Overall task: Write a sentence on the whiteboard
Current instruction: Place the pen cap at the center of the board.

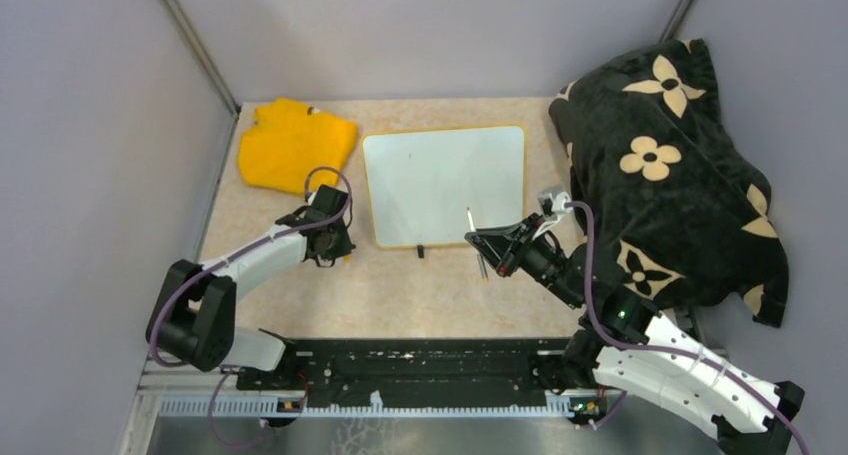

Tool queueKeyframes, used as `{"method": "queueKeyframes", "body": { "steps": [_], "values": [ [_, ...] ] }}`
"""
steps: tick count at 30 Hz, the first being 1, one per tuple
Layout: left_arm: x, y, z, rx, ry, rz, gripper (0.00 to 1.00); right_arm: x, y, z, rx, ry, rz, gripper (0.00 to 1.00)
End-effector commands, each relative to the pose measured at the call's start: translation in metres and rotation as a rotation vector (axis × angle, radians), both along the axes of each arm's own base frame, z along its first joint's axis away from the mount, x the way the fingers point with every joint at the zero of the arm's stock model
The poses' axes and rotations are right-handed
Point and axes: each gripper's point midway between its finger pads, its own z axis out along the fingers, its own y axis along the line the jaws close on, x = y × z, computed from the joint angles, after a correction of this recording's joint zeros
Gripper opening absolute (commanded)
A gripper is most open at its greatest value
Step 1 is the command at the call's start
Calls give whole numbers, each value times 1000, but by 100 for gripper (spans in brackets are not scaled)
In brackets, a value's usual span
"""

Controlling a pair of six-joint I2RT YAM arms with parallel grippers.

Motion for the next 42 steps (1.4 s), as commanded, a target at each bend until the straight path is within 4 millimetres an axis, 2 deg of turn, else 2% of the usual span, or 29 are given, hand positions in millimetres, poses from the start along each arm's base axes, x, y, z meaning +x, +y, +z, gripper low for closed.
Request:
{"method": "queueKeyframes", "body": {
  "steps": [1, 11, 19, 26, 32, 37, 42],
  "values": [
    [8, -6, -11, -38, 13, 30, 0, -6, -1, 24, 73, -47, 22, 0],
    [6, -4, -22, -50, 24, 45, 1, -7, -3, 18, 82, -33, 18, 0],
    [2, -3, -32, -51, 53, 47, 11, -7, -4, 17, 79, -26, 15, 0],
    [1, -2, -33, -46, 60, 46, 28, -8, -6, 16, 80, -21, 12, 0],
    [0, -2, -34, -45, 64, 47, 32, -8, -7, 15, 80, -20, 8, 0],
    [-1, -1, -31, -45, 63, 51, 33, -8, -7, 14, 80, -18, 7, 0],
    [-1, 2, -10, -52, 15, 57, 40, -7, -7, 14, 80, -15, 5, 0]
  ]
}}
